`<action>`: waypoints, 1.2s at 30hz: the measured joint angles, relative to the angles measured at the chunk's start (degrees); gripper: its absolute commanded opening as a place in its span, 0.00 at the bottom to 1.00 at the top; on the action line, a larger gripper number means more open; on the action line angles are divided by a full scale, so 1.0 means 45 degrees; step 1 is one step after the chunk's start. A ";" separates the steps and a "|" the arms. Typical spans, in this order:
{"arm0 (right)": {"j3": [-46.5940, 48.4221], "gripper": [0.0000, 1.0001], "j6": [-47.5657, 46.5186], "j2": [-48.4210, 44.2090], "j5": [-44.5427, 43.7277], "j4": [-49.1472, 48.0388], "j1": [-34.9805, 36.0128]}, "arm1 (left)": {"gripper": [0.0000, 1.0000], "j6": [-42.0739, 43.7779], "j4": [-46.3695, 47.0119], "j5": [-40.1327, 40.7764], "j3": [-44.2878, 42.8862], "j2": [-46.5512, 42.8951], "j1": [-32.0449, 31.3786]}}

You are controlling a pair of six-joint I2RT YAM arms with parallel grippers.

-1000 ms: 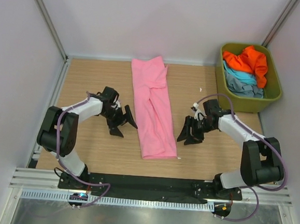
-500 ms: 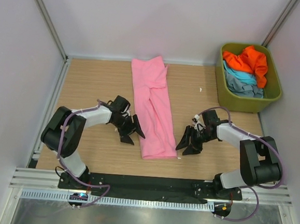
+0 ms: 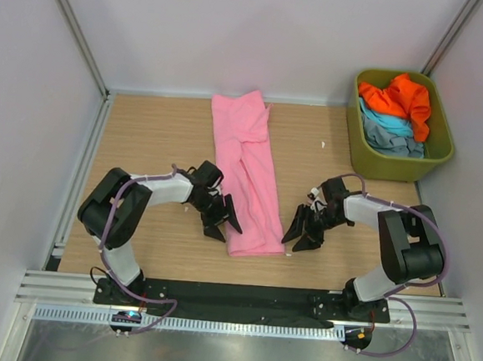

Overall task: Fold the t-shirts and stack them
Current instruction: Fold the tshirt

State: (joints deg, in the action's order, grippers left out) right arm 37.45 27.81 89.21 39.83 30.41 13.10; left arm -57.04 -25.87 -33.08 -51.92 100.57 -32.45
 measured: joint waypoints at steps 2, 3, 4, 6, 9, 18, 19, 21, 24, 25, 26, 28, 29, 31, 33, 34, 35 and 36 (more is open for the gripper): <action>0.0063 0.54 0.0034 0.0087 0.0010 -0.0005 0.0083 | 0.61 -0.0029 0.0000 -0.0015 -0.0029 0.0034 -0.0102; 0.0097 0.54 0.0063 0.0141 0.0039 -0.0029 0.0141 | 0.59 -0.0034 0.0000 -0.0015 -0.0029 0.0034 -0.0117; 0.0136 0.53 0.0107 0.0209 0.0058 -0.0044 0.0194 | 0.59 -0.0049 0.0000 -0.0015 -0.0029 0.0044 -0.0126; 0.0228 0.52 0.0194 0.0369 0.0121 -0.0097 0.0345 | 0.57 -0.0053 -0.0015 0.0005 -0.0024 0.0049 -0.0131; 0.0481 0.50 0.0248 0.0661 0.0131 -0.0136 0.0797 | 0.53 -0.0058 -0.0024 0.0058 -0.0010 0.0049 -0.0165; 0.0690 0.32 0.0393 0.0996 -0.0092 -0.0437 0.1409 | 0.08 -0.0053 0.0146 0.0112 0.0049 0.0359 -0.0389; 0.0636 0.28 0.0418 0.0996 -0.0102 -0.0529 0.1409 | 0.04 -0.0024 0.0170 0.0112 0.0049 0.0374 -0.0408; 0.0529 0.24 0.0486 0.0996 -0.0126 -0.0670 0.1409 | 0.00 0.0010 0.0189 0.0126 0.0044 0.0374 -0.0437; 0.0481 0.05 0.0471 0.0991 -0.0233 -0.0801 0.1409 | 0.00 0.0107 0.0165 0.0194 0.0034 0.0369 -0.0447; 0.0491 0.01 0.0432 0.0981 -0.0282 -0.0860 0.1409 | 0.00 0.0189 0.0083 0.0228 -0.0019 0.0345 -0.0447; 0.0505 0.02 0.0393 0.0947 -0.0321 -0.0889 0.1409 | 0.00 0.0272 0.0024 0.0253 -0.0068 0.0296 -0.0447; 0.0617 0.01 0.0325 0.0821 -0.0437 -0.0889 0.1409 | 0.00 0.0549 -0.0267 0.0345 -0.0330 0.0107 -0.0447; 0.0724 0.01 0.0282 0.0714 -0.0500 -0.0865 0.1409 | 0.00 0.0738 -0.0384 0.0413 -0.0510 -0.0010 -0.0442; 0.1098 0.01 0.0160 0.0457 -0.0607 -0.0792 0.1409 | 0.00 0.1141 -0.0729 0.0510 -0.1088 -0.0355 -0.0359; 0.1598 0.01 0.0010 0.0223 -0.0709 -0.0695 0.1409 | 0.00 0.1549 -0.0996 0.0534 -0.1812 -0.0656 -0.0199; 0.1938 0.01 -0.0121 0.0121 -0.0767 -0.0656 0.1404 | 0.00 0.1787 -0.1083 0.0549 -0.2234 -0.0806 -0.0063; 0.2297 0.01 -0.0228 0.0039 -0.0811 -0.0651 0.1394 | 0.00 0.1972 -0.1171 0.0559 -0.2642 -0.0933 0.0102; 0.2710 0.01 -0.0350 0.0005 -0.0855 -0.0525 0.1389 | 0.00 0.2195 -0.1321 0.0568 -0.3041 -0.1020 0.0272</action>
State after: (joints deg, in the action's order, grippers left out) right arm 49.65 26.24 89.23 35.99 28.05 19.35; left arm -47.16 -31.81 -30.52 -65.60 95.98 -31.22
